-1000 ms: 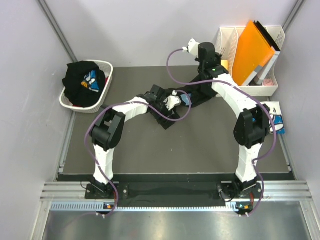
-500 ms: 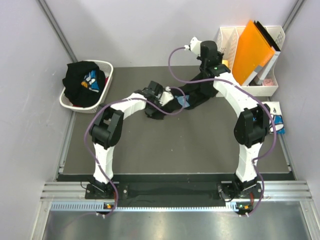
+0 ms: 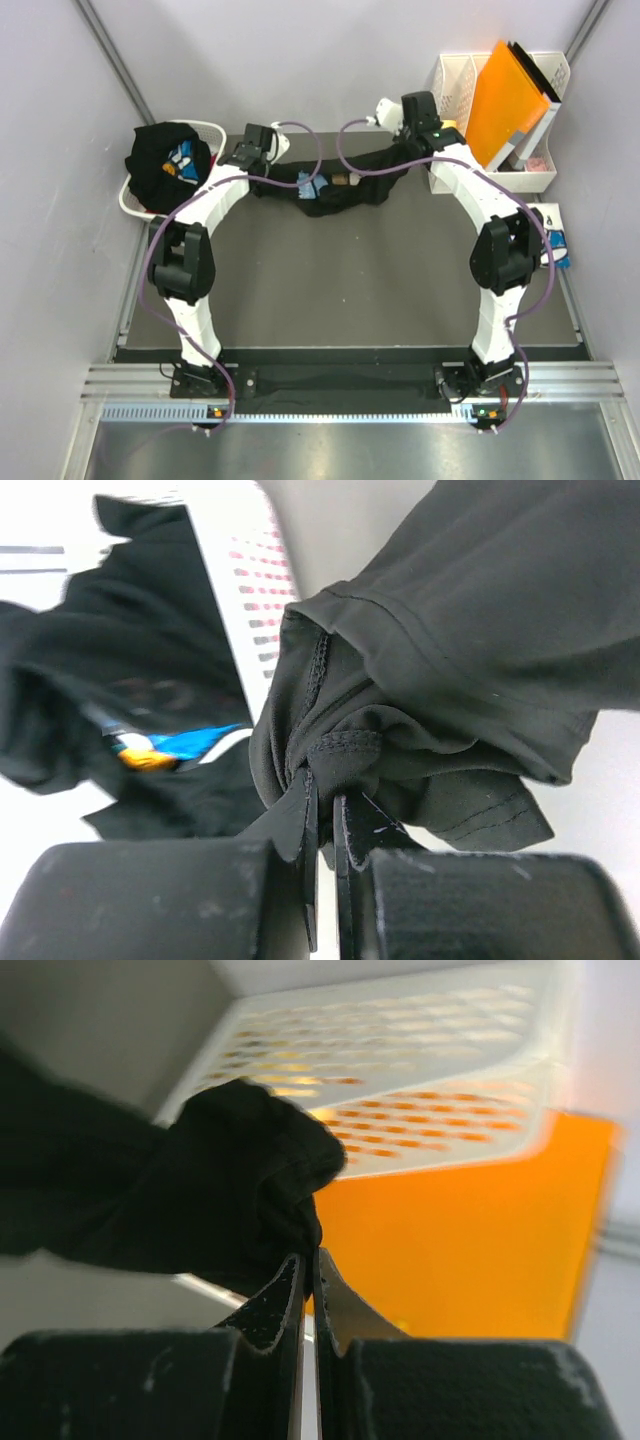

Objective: Fold and stack the t-shirts

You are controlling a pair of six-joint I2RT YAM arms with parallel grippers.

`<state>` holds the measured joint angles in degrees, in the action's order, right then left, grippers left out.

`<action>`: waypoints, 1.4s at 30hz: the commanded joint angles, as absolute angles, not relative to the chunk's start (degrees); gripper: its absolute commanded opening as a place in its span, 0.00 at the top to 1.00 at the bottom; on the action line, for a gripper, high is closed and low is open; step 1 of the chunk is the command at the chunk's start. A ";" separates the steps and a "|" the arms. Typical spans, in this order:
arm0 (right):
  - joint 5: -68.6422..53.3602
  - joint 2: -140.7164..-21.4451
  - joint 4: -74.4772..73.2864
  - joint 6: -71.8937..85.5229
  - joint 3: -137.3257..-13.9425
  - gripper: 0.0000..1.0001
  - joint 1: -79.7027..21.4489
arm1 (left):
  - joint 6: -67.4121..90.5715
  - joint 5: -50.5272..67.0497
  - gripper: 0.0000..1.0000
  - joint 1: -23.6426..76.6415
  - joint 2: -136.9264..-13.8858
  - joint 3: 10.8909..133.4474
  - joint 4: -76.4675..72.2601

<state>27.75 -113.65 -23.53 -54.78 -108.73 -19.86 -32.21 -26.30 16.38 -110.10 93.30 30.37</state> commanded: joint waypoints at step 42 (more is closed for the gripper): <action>-25.22 -102.13 -67.68 -54.67 -111.35 1.00 -47.19 | -38.85 -30.06 1.00 28.03 -141.23 130.60 15.29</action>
